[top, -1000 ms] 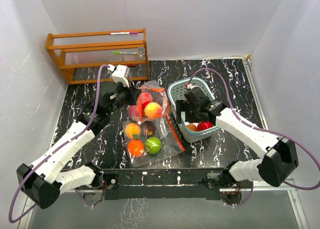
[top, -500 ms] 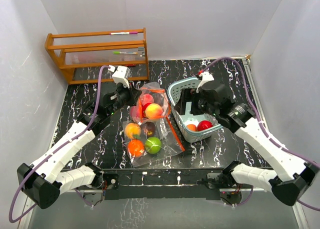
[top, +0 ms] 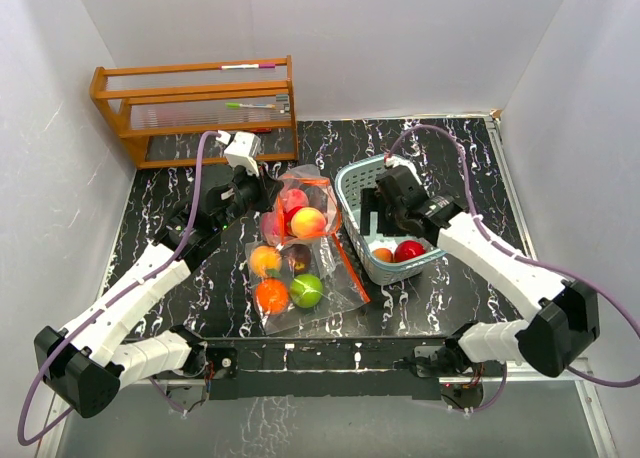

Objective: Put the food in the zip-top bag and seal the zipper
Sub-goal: Pick up the fake fruit from the bin.

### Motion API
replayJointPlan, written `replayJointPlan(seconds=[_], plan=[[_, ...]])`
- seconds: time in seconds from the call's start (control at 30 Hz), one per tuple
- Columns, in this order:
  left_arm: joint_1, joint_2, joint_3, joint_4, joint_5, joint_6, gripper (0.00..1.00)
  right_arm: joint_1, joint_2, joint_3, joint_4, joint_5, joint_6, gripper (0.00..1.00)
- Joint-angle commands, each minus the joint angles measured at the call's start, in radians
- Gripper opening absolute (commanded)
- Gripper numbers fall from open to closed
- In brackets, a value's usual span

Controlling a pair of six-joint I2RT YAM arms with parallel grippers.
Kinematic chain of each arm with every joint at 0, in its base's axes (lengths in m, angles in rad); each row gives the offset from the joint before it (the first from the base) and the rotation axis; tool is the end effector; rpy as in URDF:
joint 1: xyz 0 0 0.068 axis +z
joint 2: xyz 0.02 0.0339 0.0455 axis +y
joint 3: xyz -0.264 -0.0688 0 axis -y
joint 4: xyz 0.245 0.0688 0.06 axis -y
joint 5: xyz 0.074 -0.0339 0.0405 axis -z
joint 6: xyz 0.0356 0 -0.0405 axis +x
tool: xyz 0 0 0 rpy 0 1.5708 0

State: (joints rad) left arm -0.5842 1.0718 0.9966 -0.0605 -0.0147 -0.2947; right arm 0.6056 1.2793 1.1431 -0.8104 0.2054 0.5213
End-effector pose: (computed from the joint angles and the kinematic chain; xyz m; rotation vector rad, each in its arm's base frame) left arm 0.2097 -0.1380 0.3719 0.2411 1.7318 -0.6376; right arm 0.2168 0.1413 0.3042 -0.0223 2.5014 0.2130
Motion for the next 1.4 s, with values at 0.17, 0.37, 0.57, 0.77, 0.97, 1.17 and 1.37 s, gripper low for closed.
replayJointPlan(seconds=[0.17, 0.37, 0.57, 0.77, 0.97, 1.17, 1.37], plan=[[0.004, -0.011, -0.007, 0.044, 0.015, -0.001, 0.0, -0.002, 0.025, -0.162, -0.009, -0.128, -0.02, 0.88], [0.006, -0.006, -0.014, 0.052, 0.026, -0.008, 0.0, -0.003, 0.091, -0.18, 0.0, -0.181, -0.061, 0.87], [0.01, -0.01, -0.016, 0.053, 0.02, -0.009, 0.0, -0.003, 0.178, -0.191, 0.066, -0.293, -0.134, 0.88], [0.014, -0.014, -0.02, 0.053, 0.015, -0.009, 0.0, -0.005, 0.239, -0.188, 0.094, -0.335, -0.196, 0.88], [0.019, -0.015, -0.02, 0.052, 0.01, -0.008, 0.0, -0.024, 0.243, -0.178, 0.096, -0.348, -0.224, 0.85], [0.024, -0.01, -0.021, 0.054, 0.011, -0.011, 0.0, -0.059, 0.144, -0.105, 0.088, -0.334, -0.21, 0.22], [0.026, -0.01, -0.023, 0.057, 0.015, -0.013, 0.0, -0.077, 0.074, 0.023, 0.069, -0.276, -0.231, 0.2]])
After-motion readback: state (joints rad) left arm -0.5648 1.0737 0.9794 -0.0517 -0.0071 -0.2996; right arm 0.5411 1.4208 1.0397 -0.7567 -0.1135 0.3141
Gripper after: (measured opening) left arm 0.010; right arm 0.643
